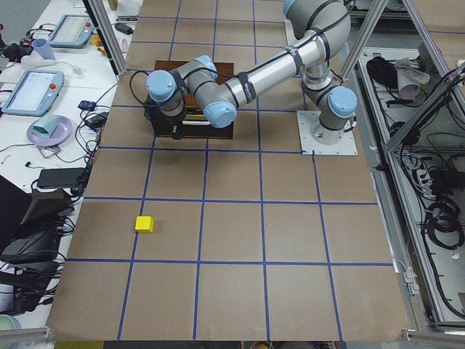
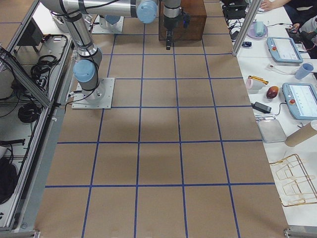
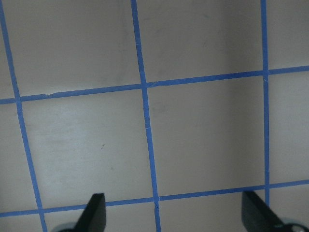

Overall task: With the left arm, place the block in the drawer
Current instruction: 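Lower the left gripper and hook the white drawer handle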

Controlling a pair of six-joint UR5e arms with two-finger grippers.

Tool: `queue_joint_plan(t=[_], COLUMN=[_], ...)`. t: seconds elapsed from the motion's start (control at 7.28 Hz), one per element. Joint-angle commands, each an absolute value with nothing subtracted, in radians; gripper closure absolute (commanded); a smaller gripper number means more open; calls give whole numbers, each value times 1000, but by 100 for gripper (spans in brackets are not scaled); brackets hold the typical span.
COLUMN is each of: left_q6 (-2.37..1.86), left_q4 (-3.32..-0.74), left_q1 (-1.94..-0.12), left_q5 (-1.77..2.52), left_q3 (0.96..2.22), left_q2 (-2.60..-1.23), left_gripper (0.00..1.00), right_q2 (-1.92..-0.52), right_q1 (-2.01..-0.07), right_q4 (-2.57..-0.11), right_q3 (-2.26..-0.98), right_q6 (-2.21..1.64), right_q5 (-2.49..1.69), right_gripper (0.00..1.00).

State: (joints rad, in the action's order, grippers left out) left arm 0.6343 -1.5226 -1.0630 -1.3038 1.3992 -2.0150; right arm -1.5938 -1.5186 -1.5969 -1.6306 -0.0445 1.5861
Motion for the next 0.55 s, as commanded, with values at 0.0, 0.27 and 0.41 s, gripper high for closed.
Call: queue_joint_plan(t=[0.0,0.27,0.41], left_q6=[641,641,641], left_q4=[-1485,-1485,-1485], left_q1=[-1063,-1063,-1063], left_q5=[-1290,-1290,-1290], left_q3=[1454,1462,1463], left_q2=[-2028,-2034,-2043], left_gripper=[0,0,0], right_q2=[-1594,-1594,-1594], right_q1=[-1517,-1517,-1519], right_q4=[-1597,-1597,-1597], right_q3=[-1631,-1631,-1631], right_q6=[-44,-44,-44], right_q5=[1586,1586,1586], right_gripper=[0,0,0])
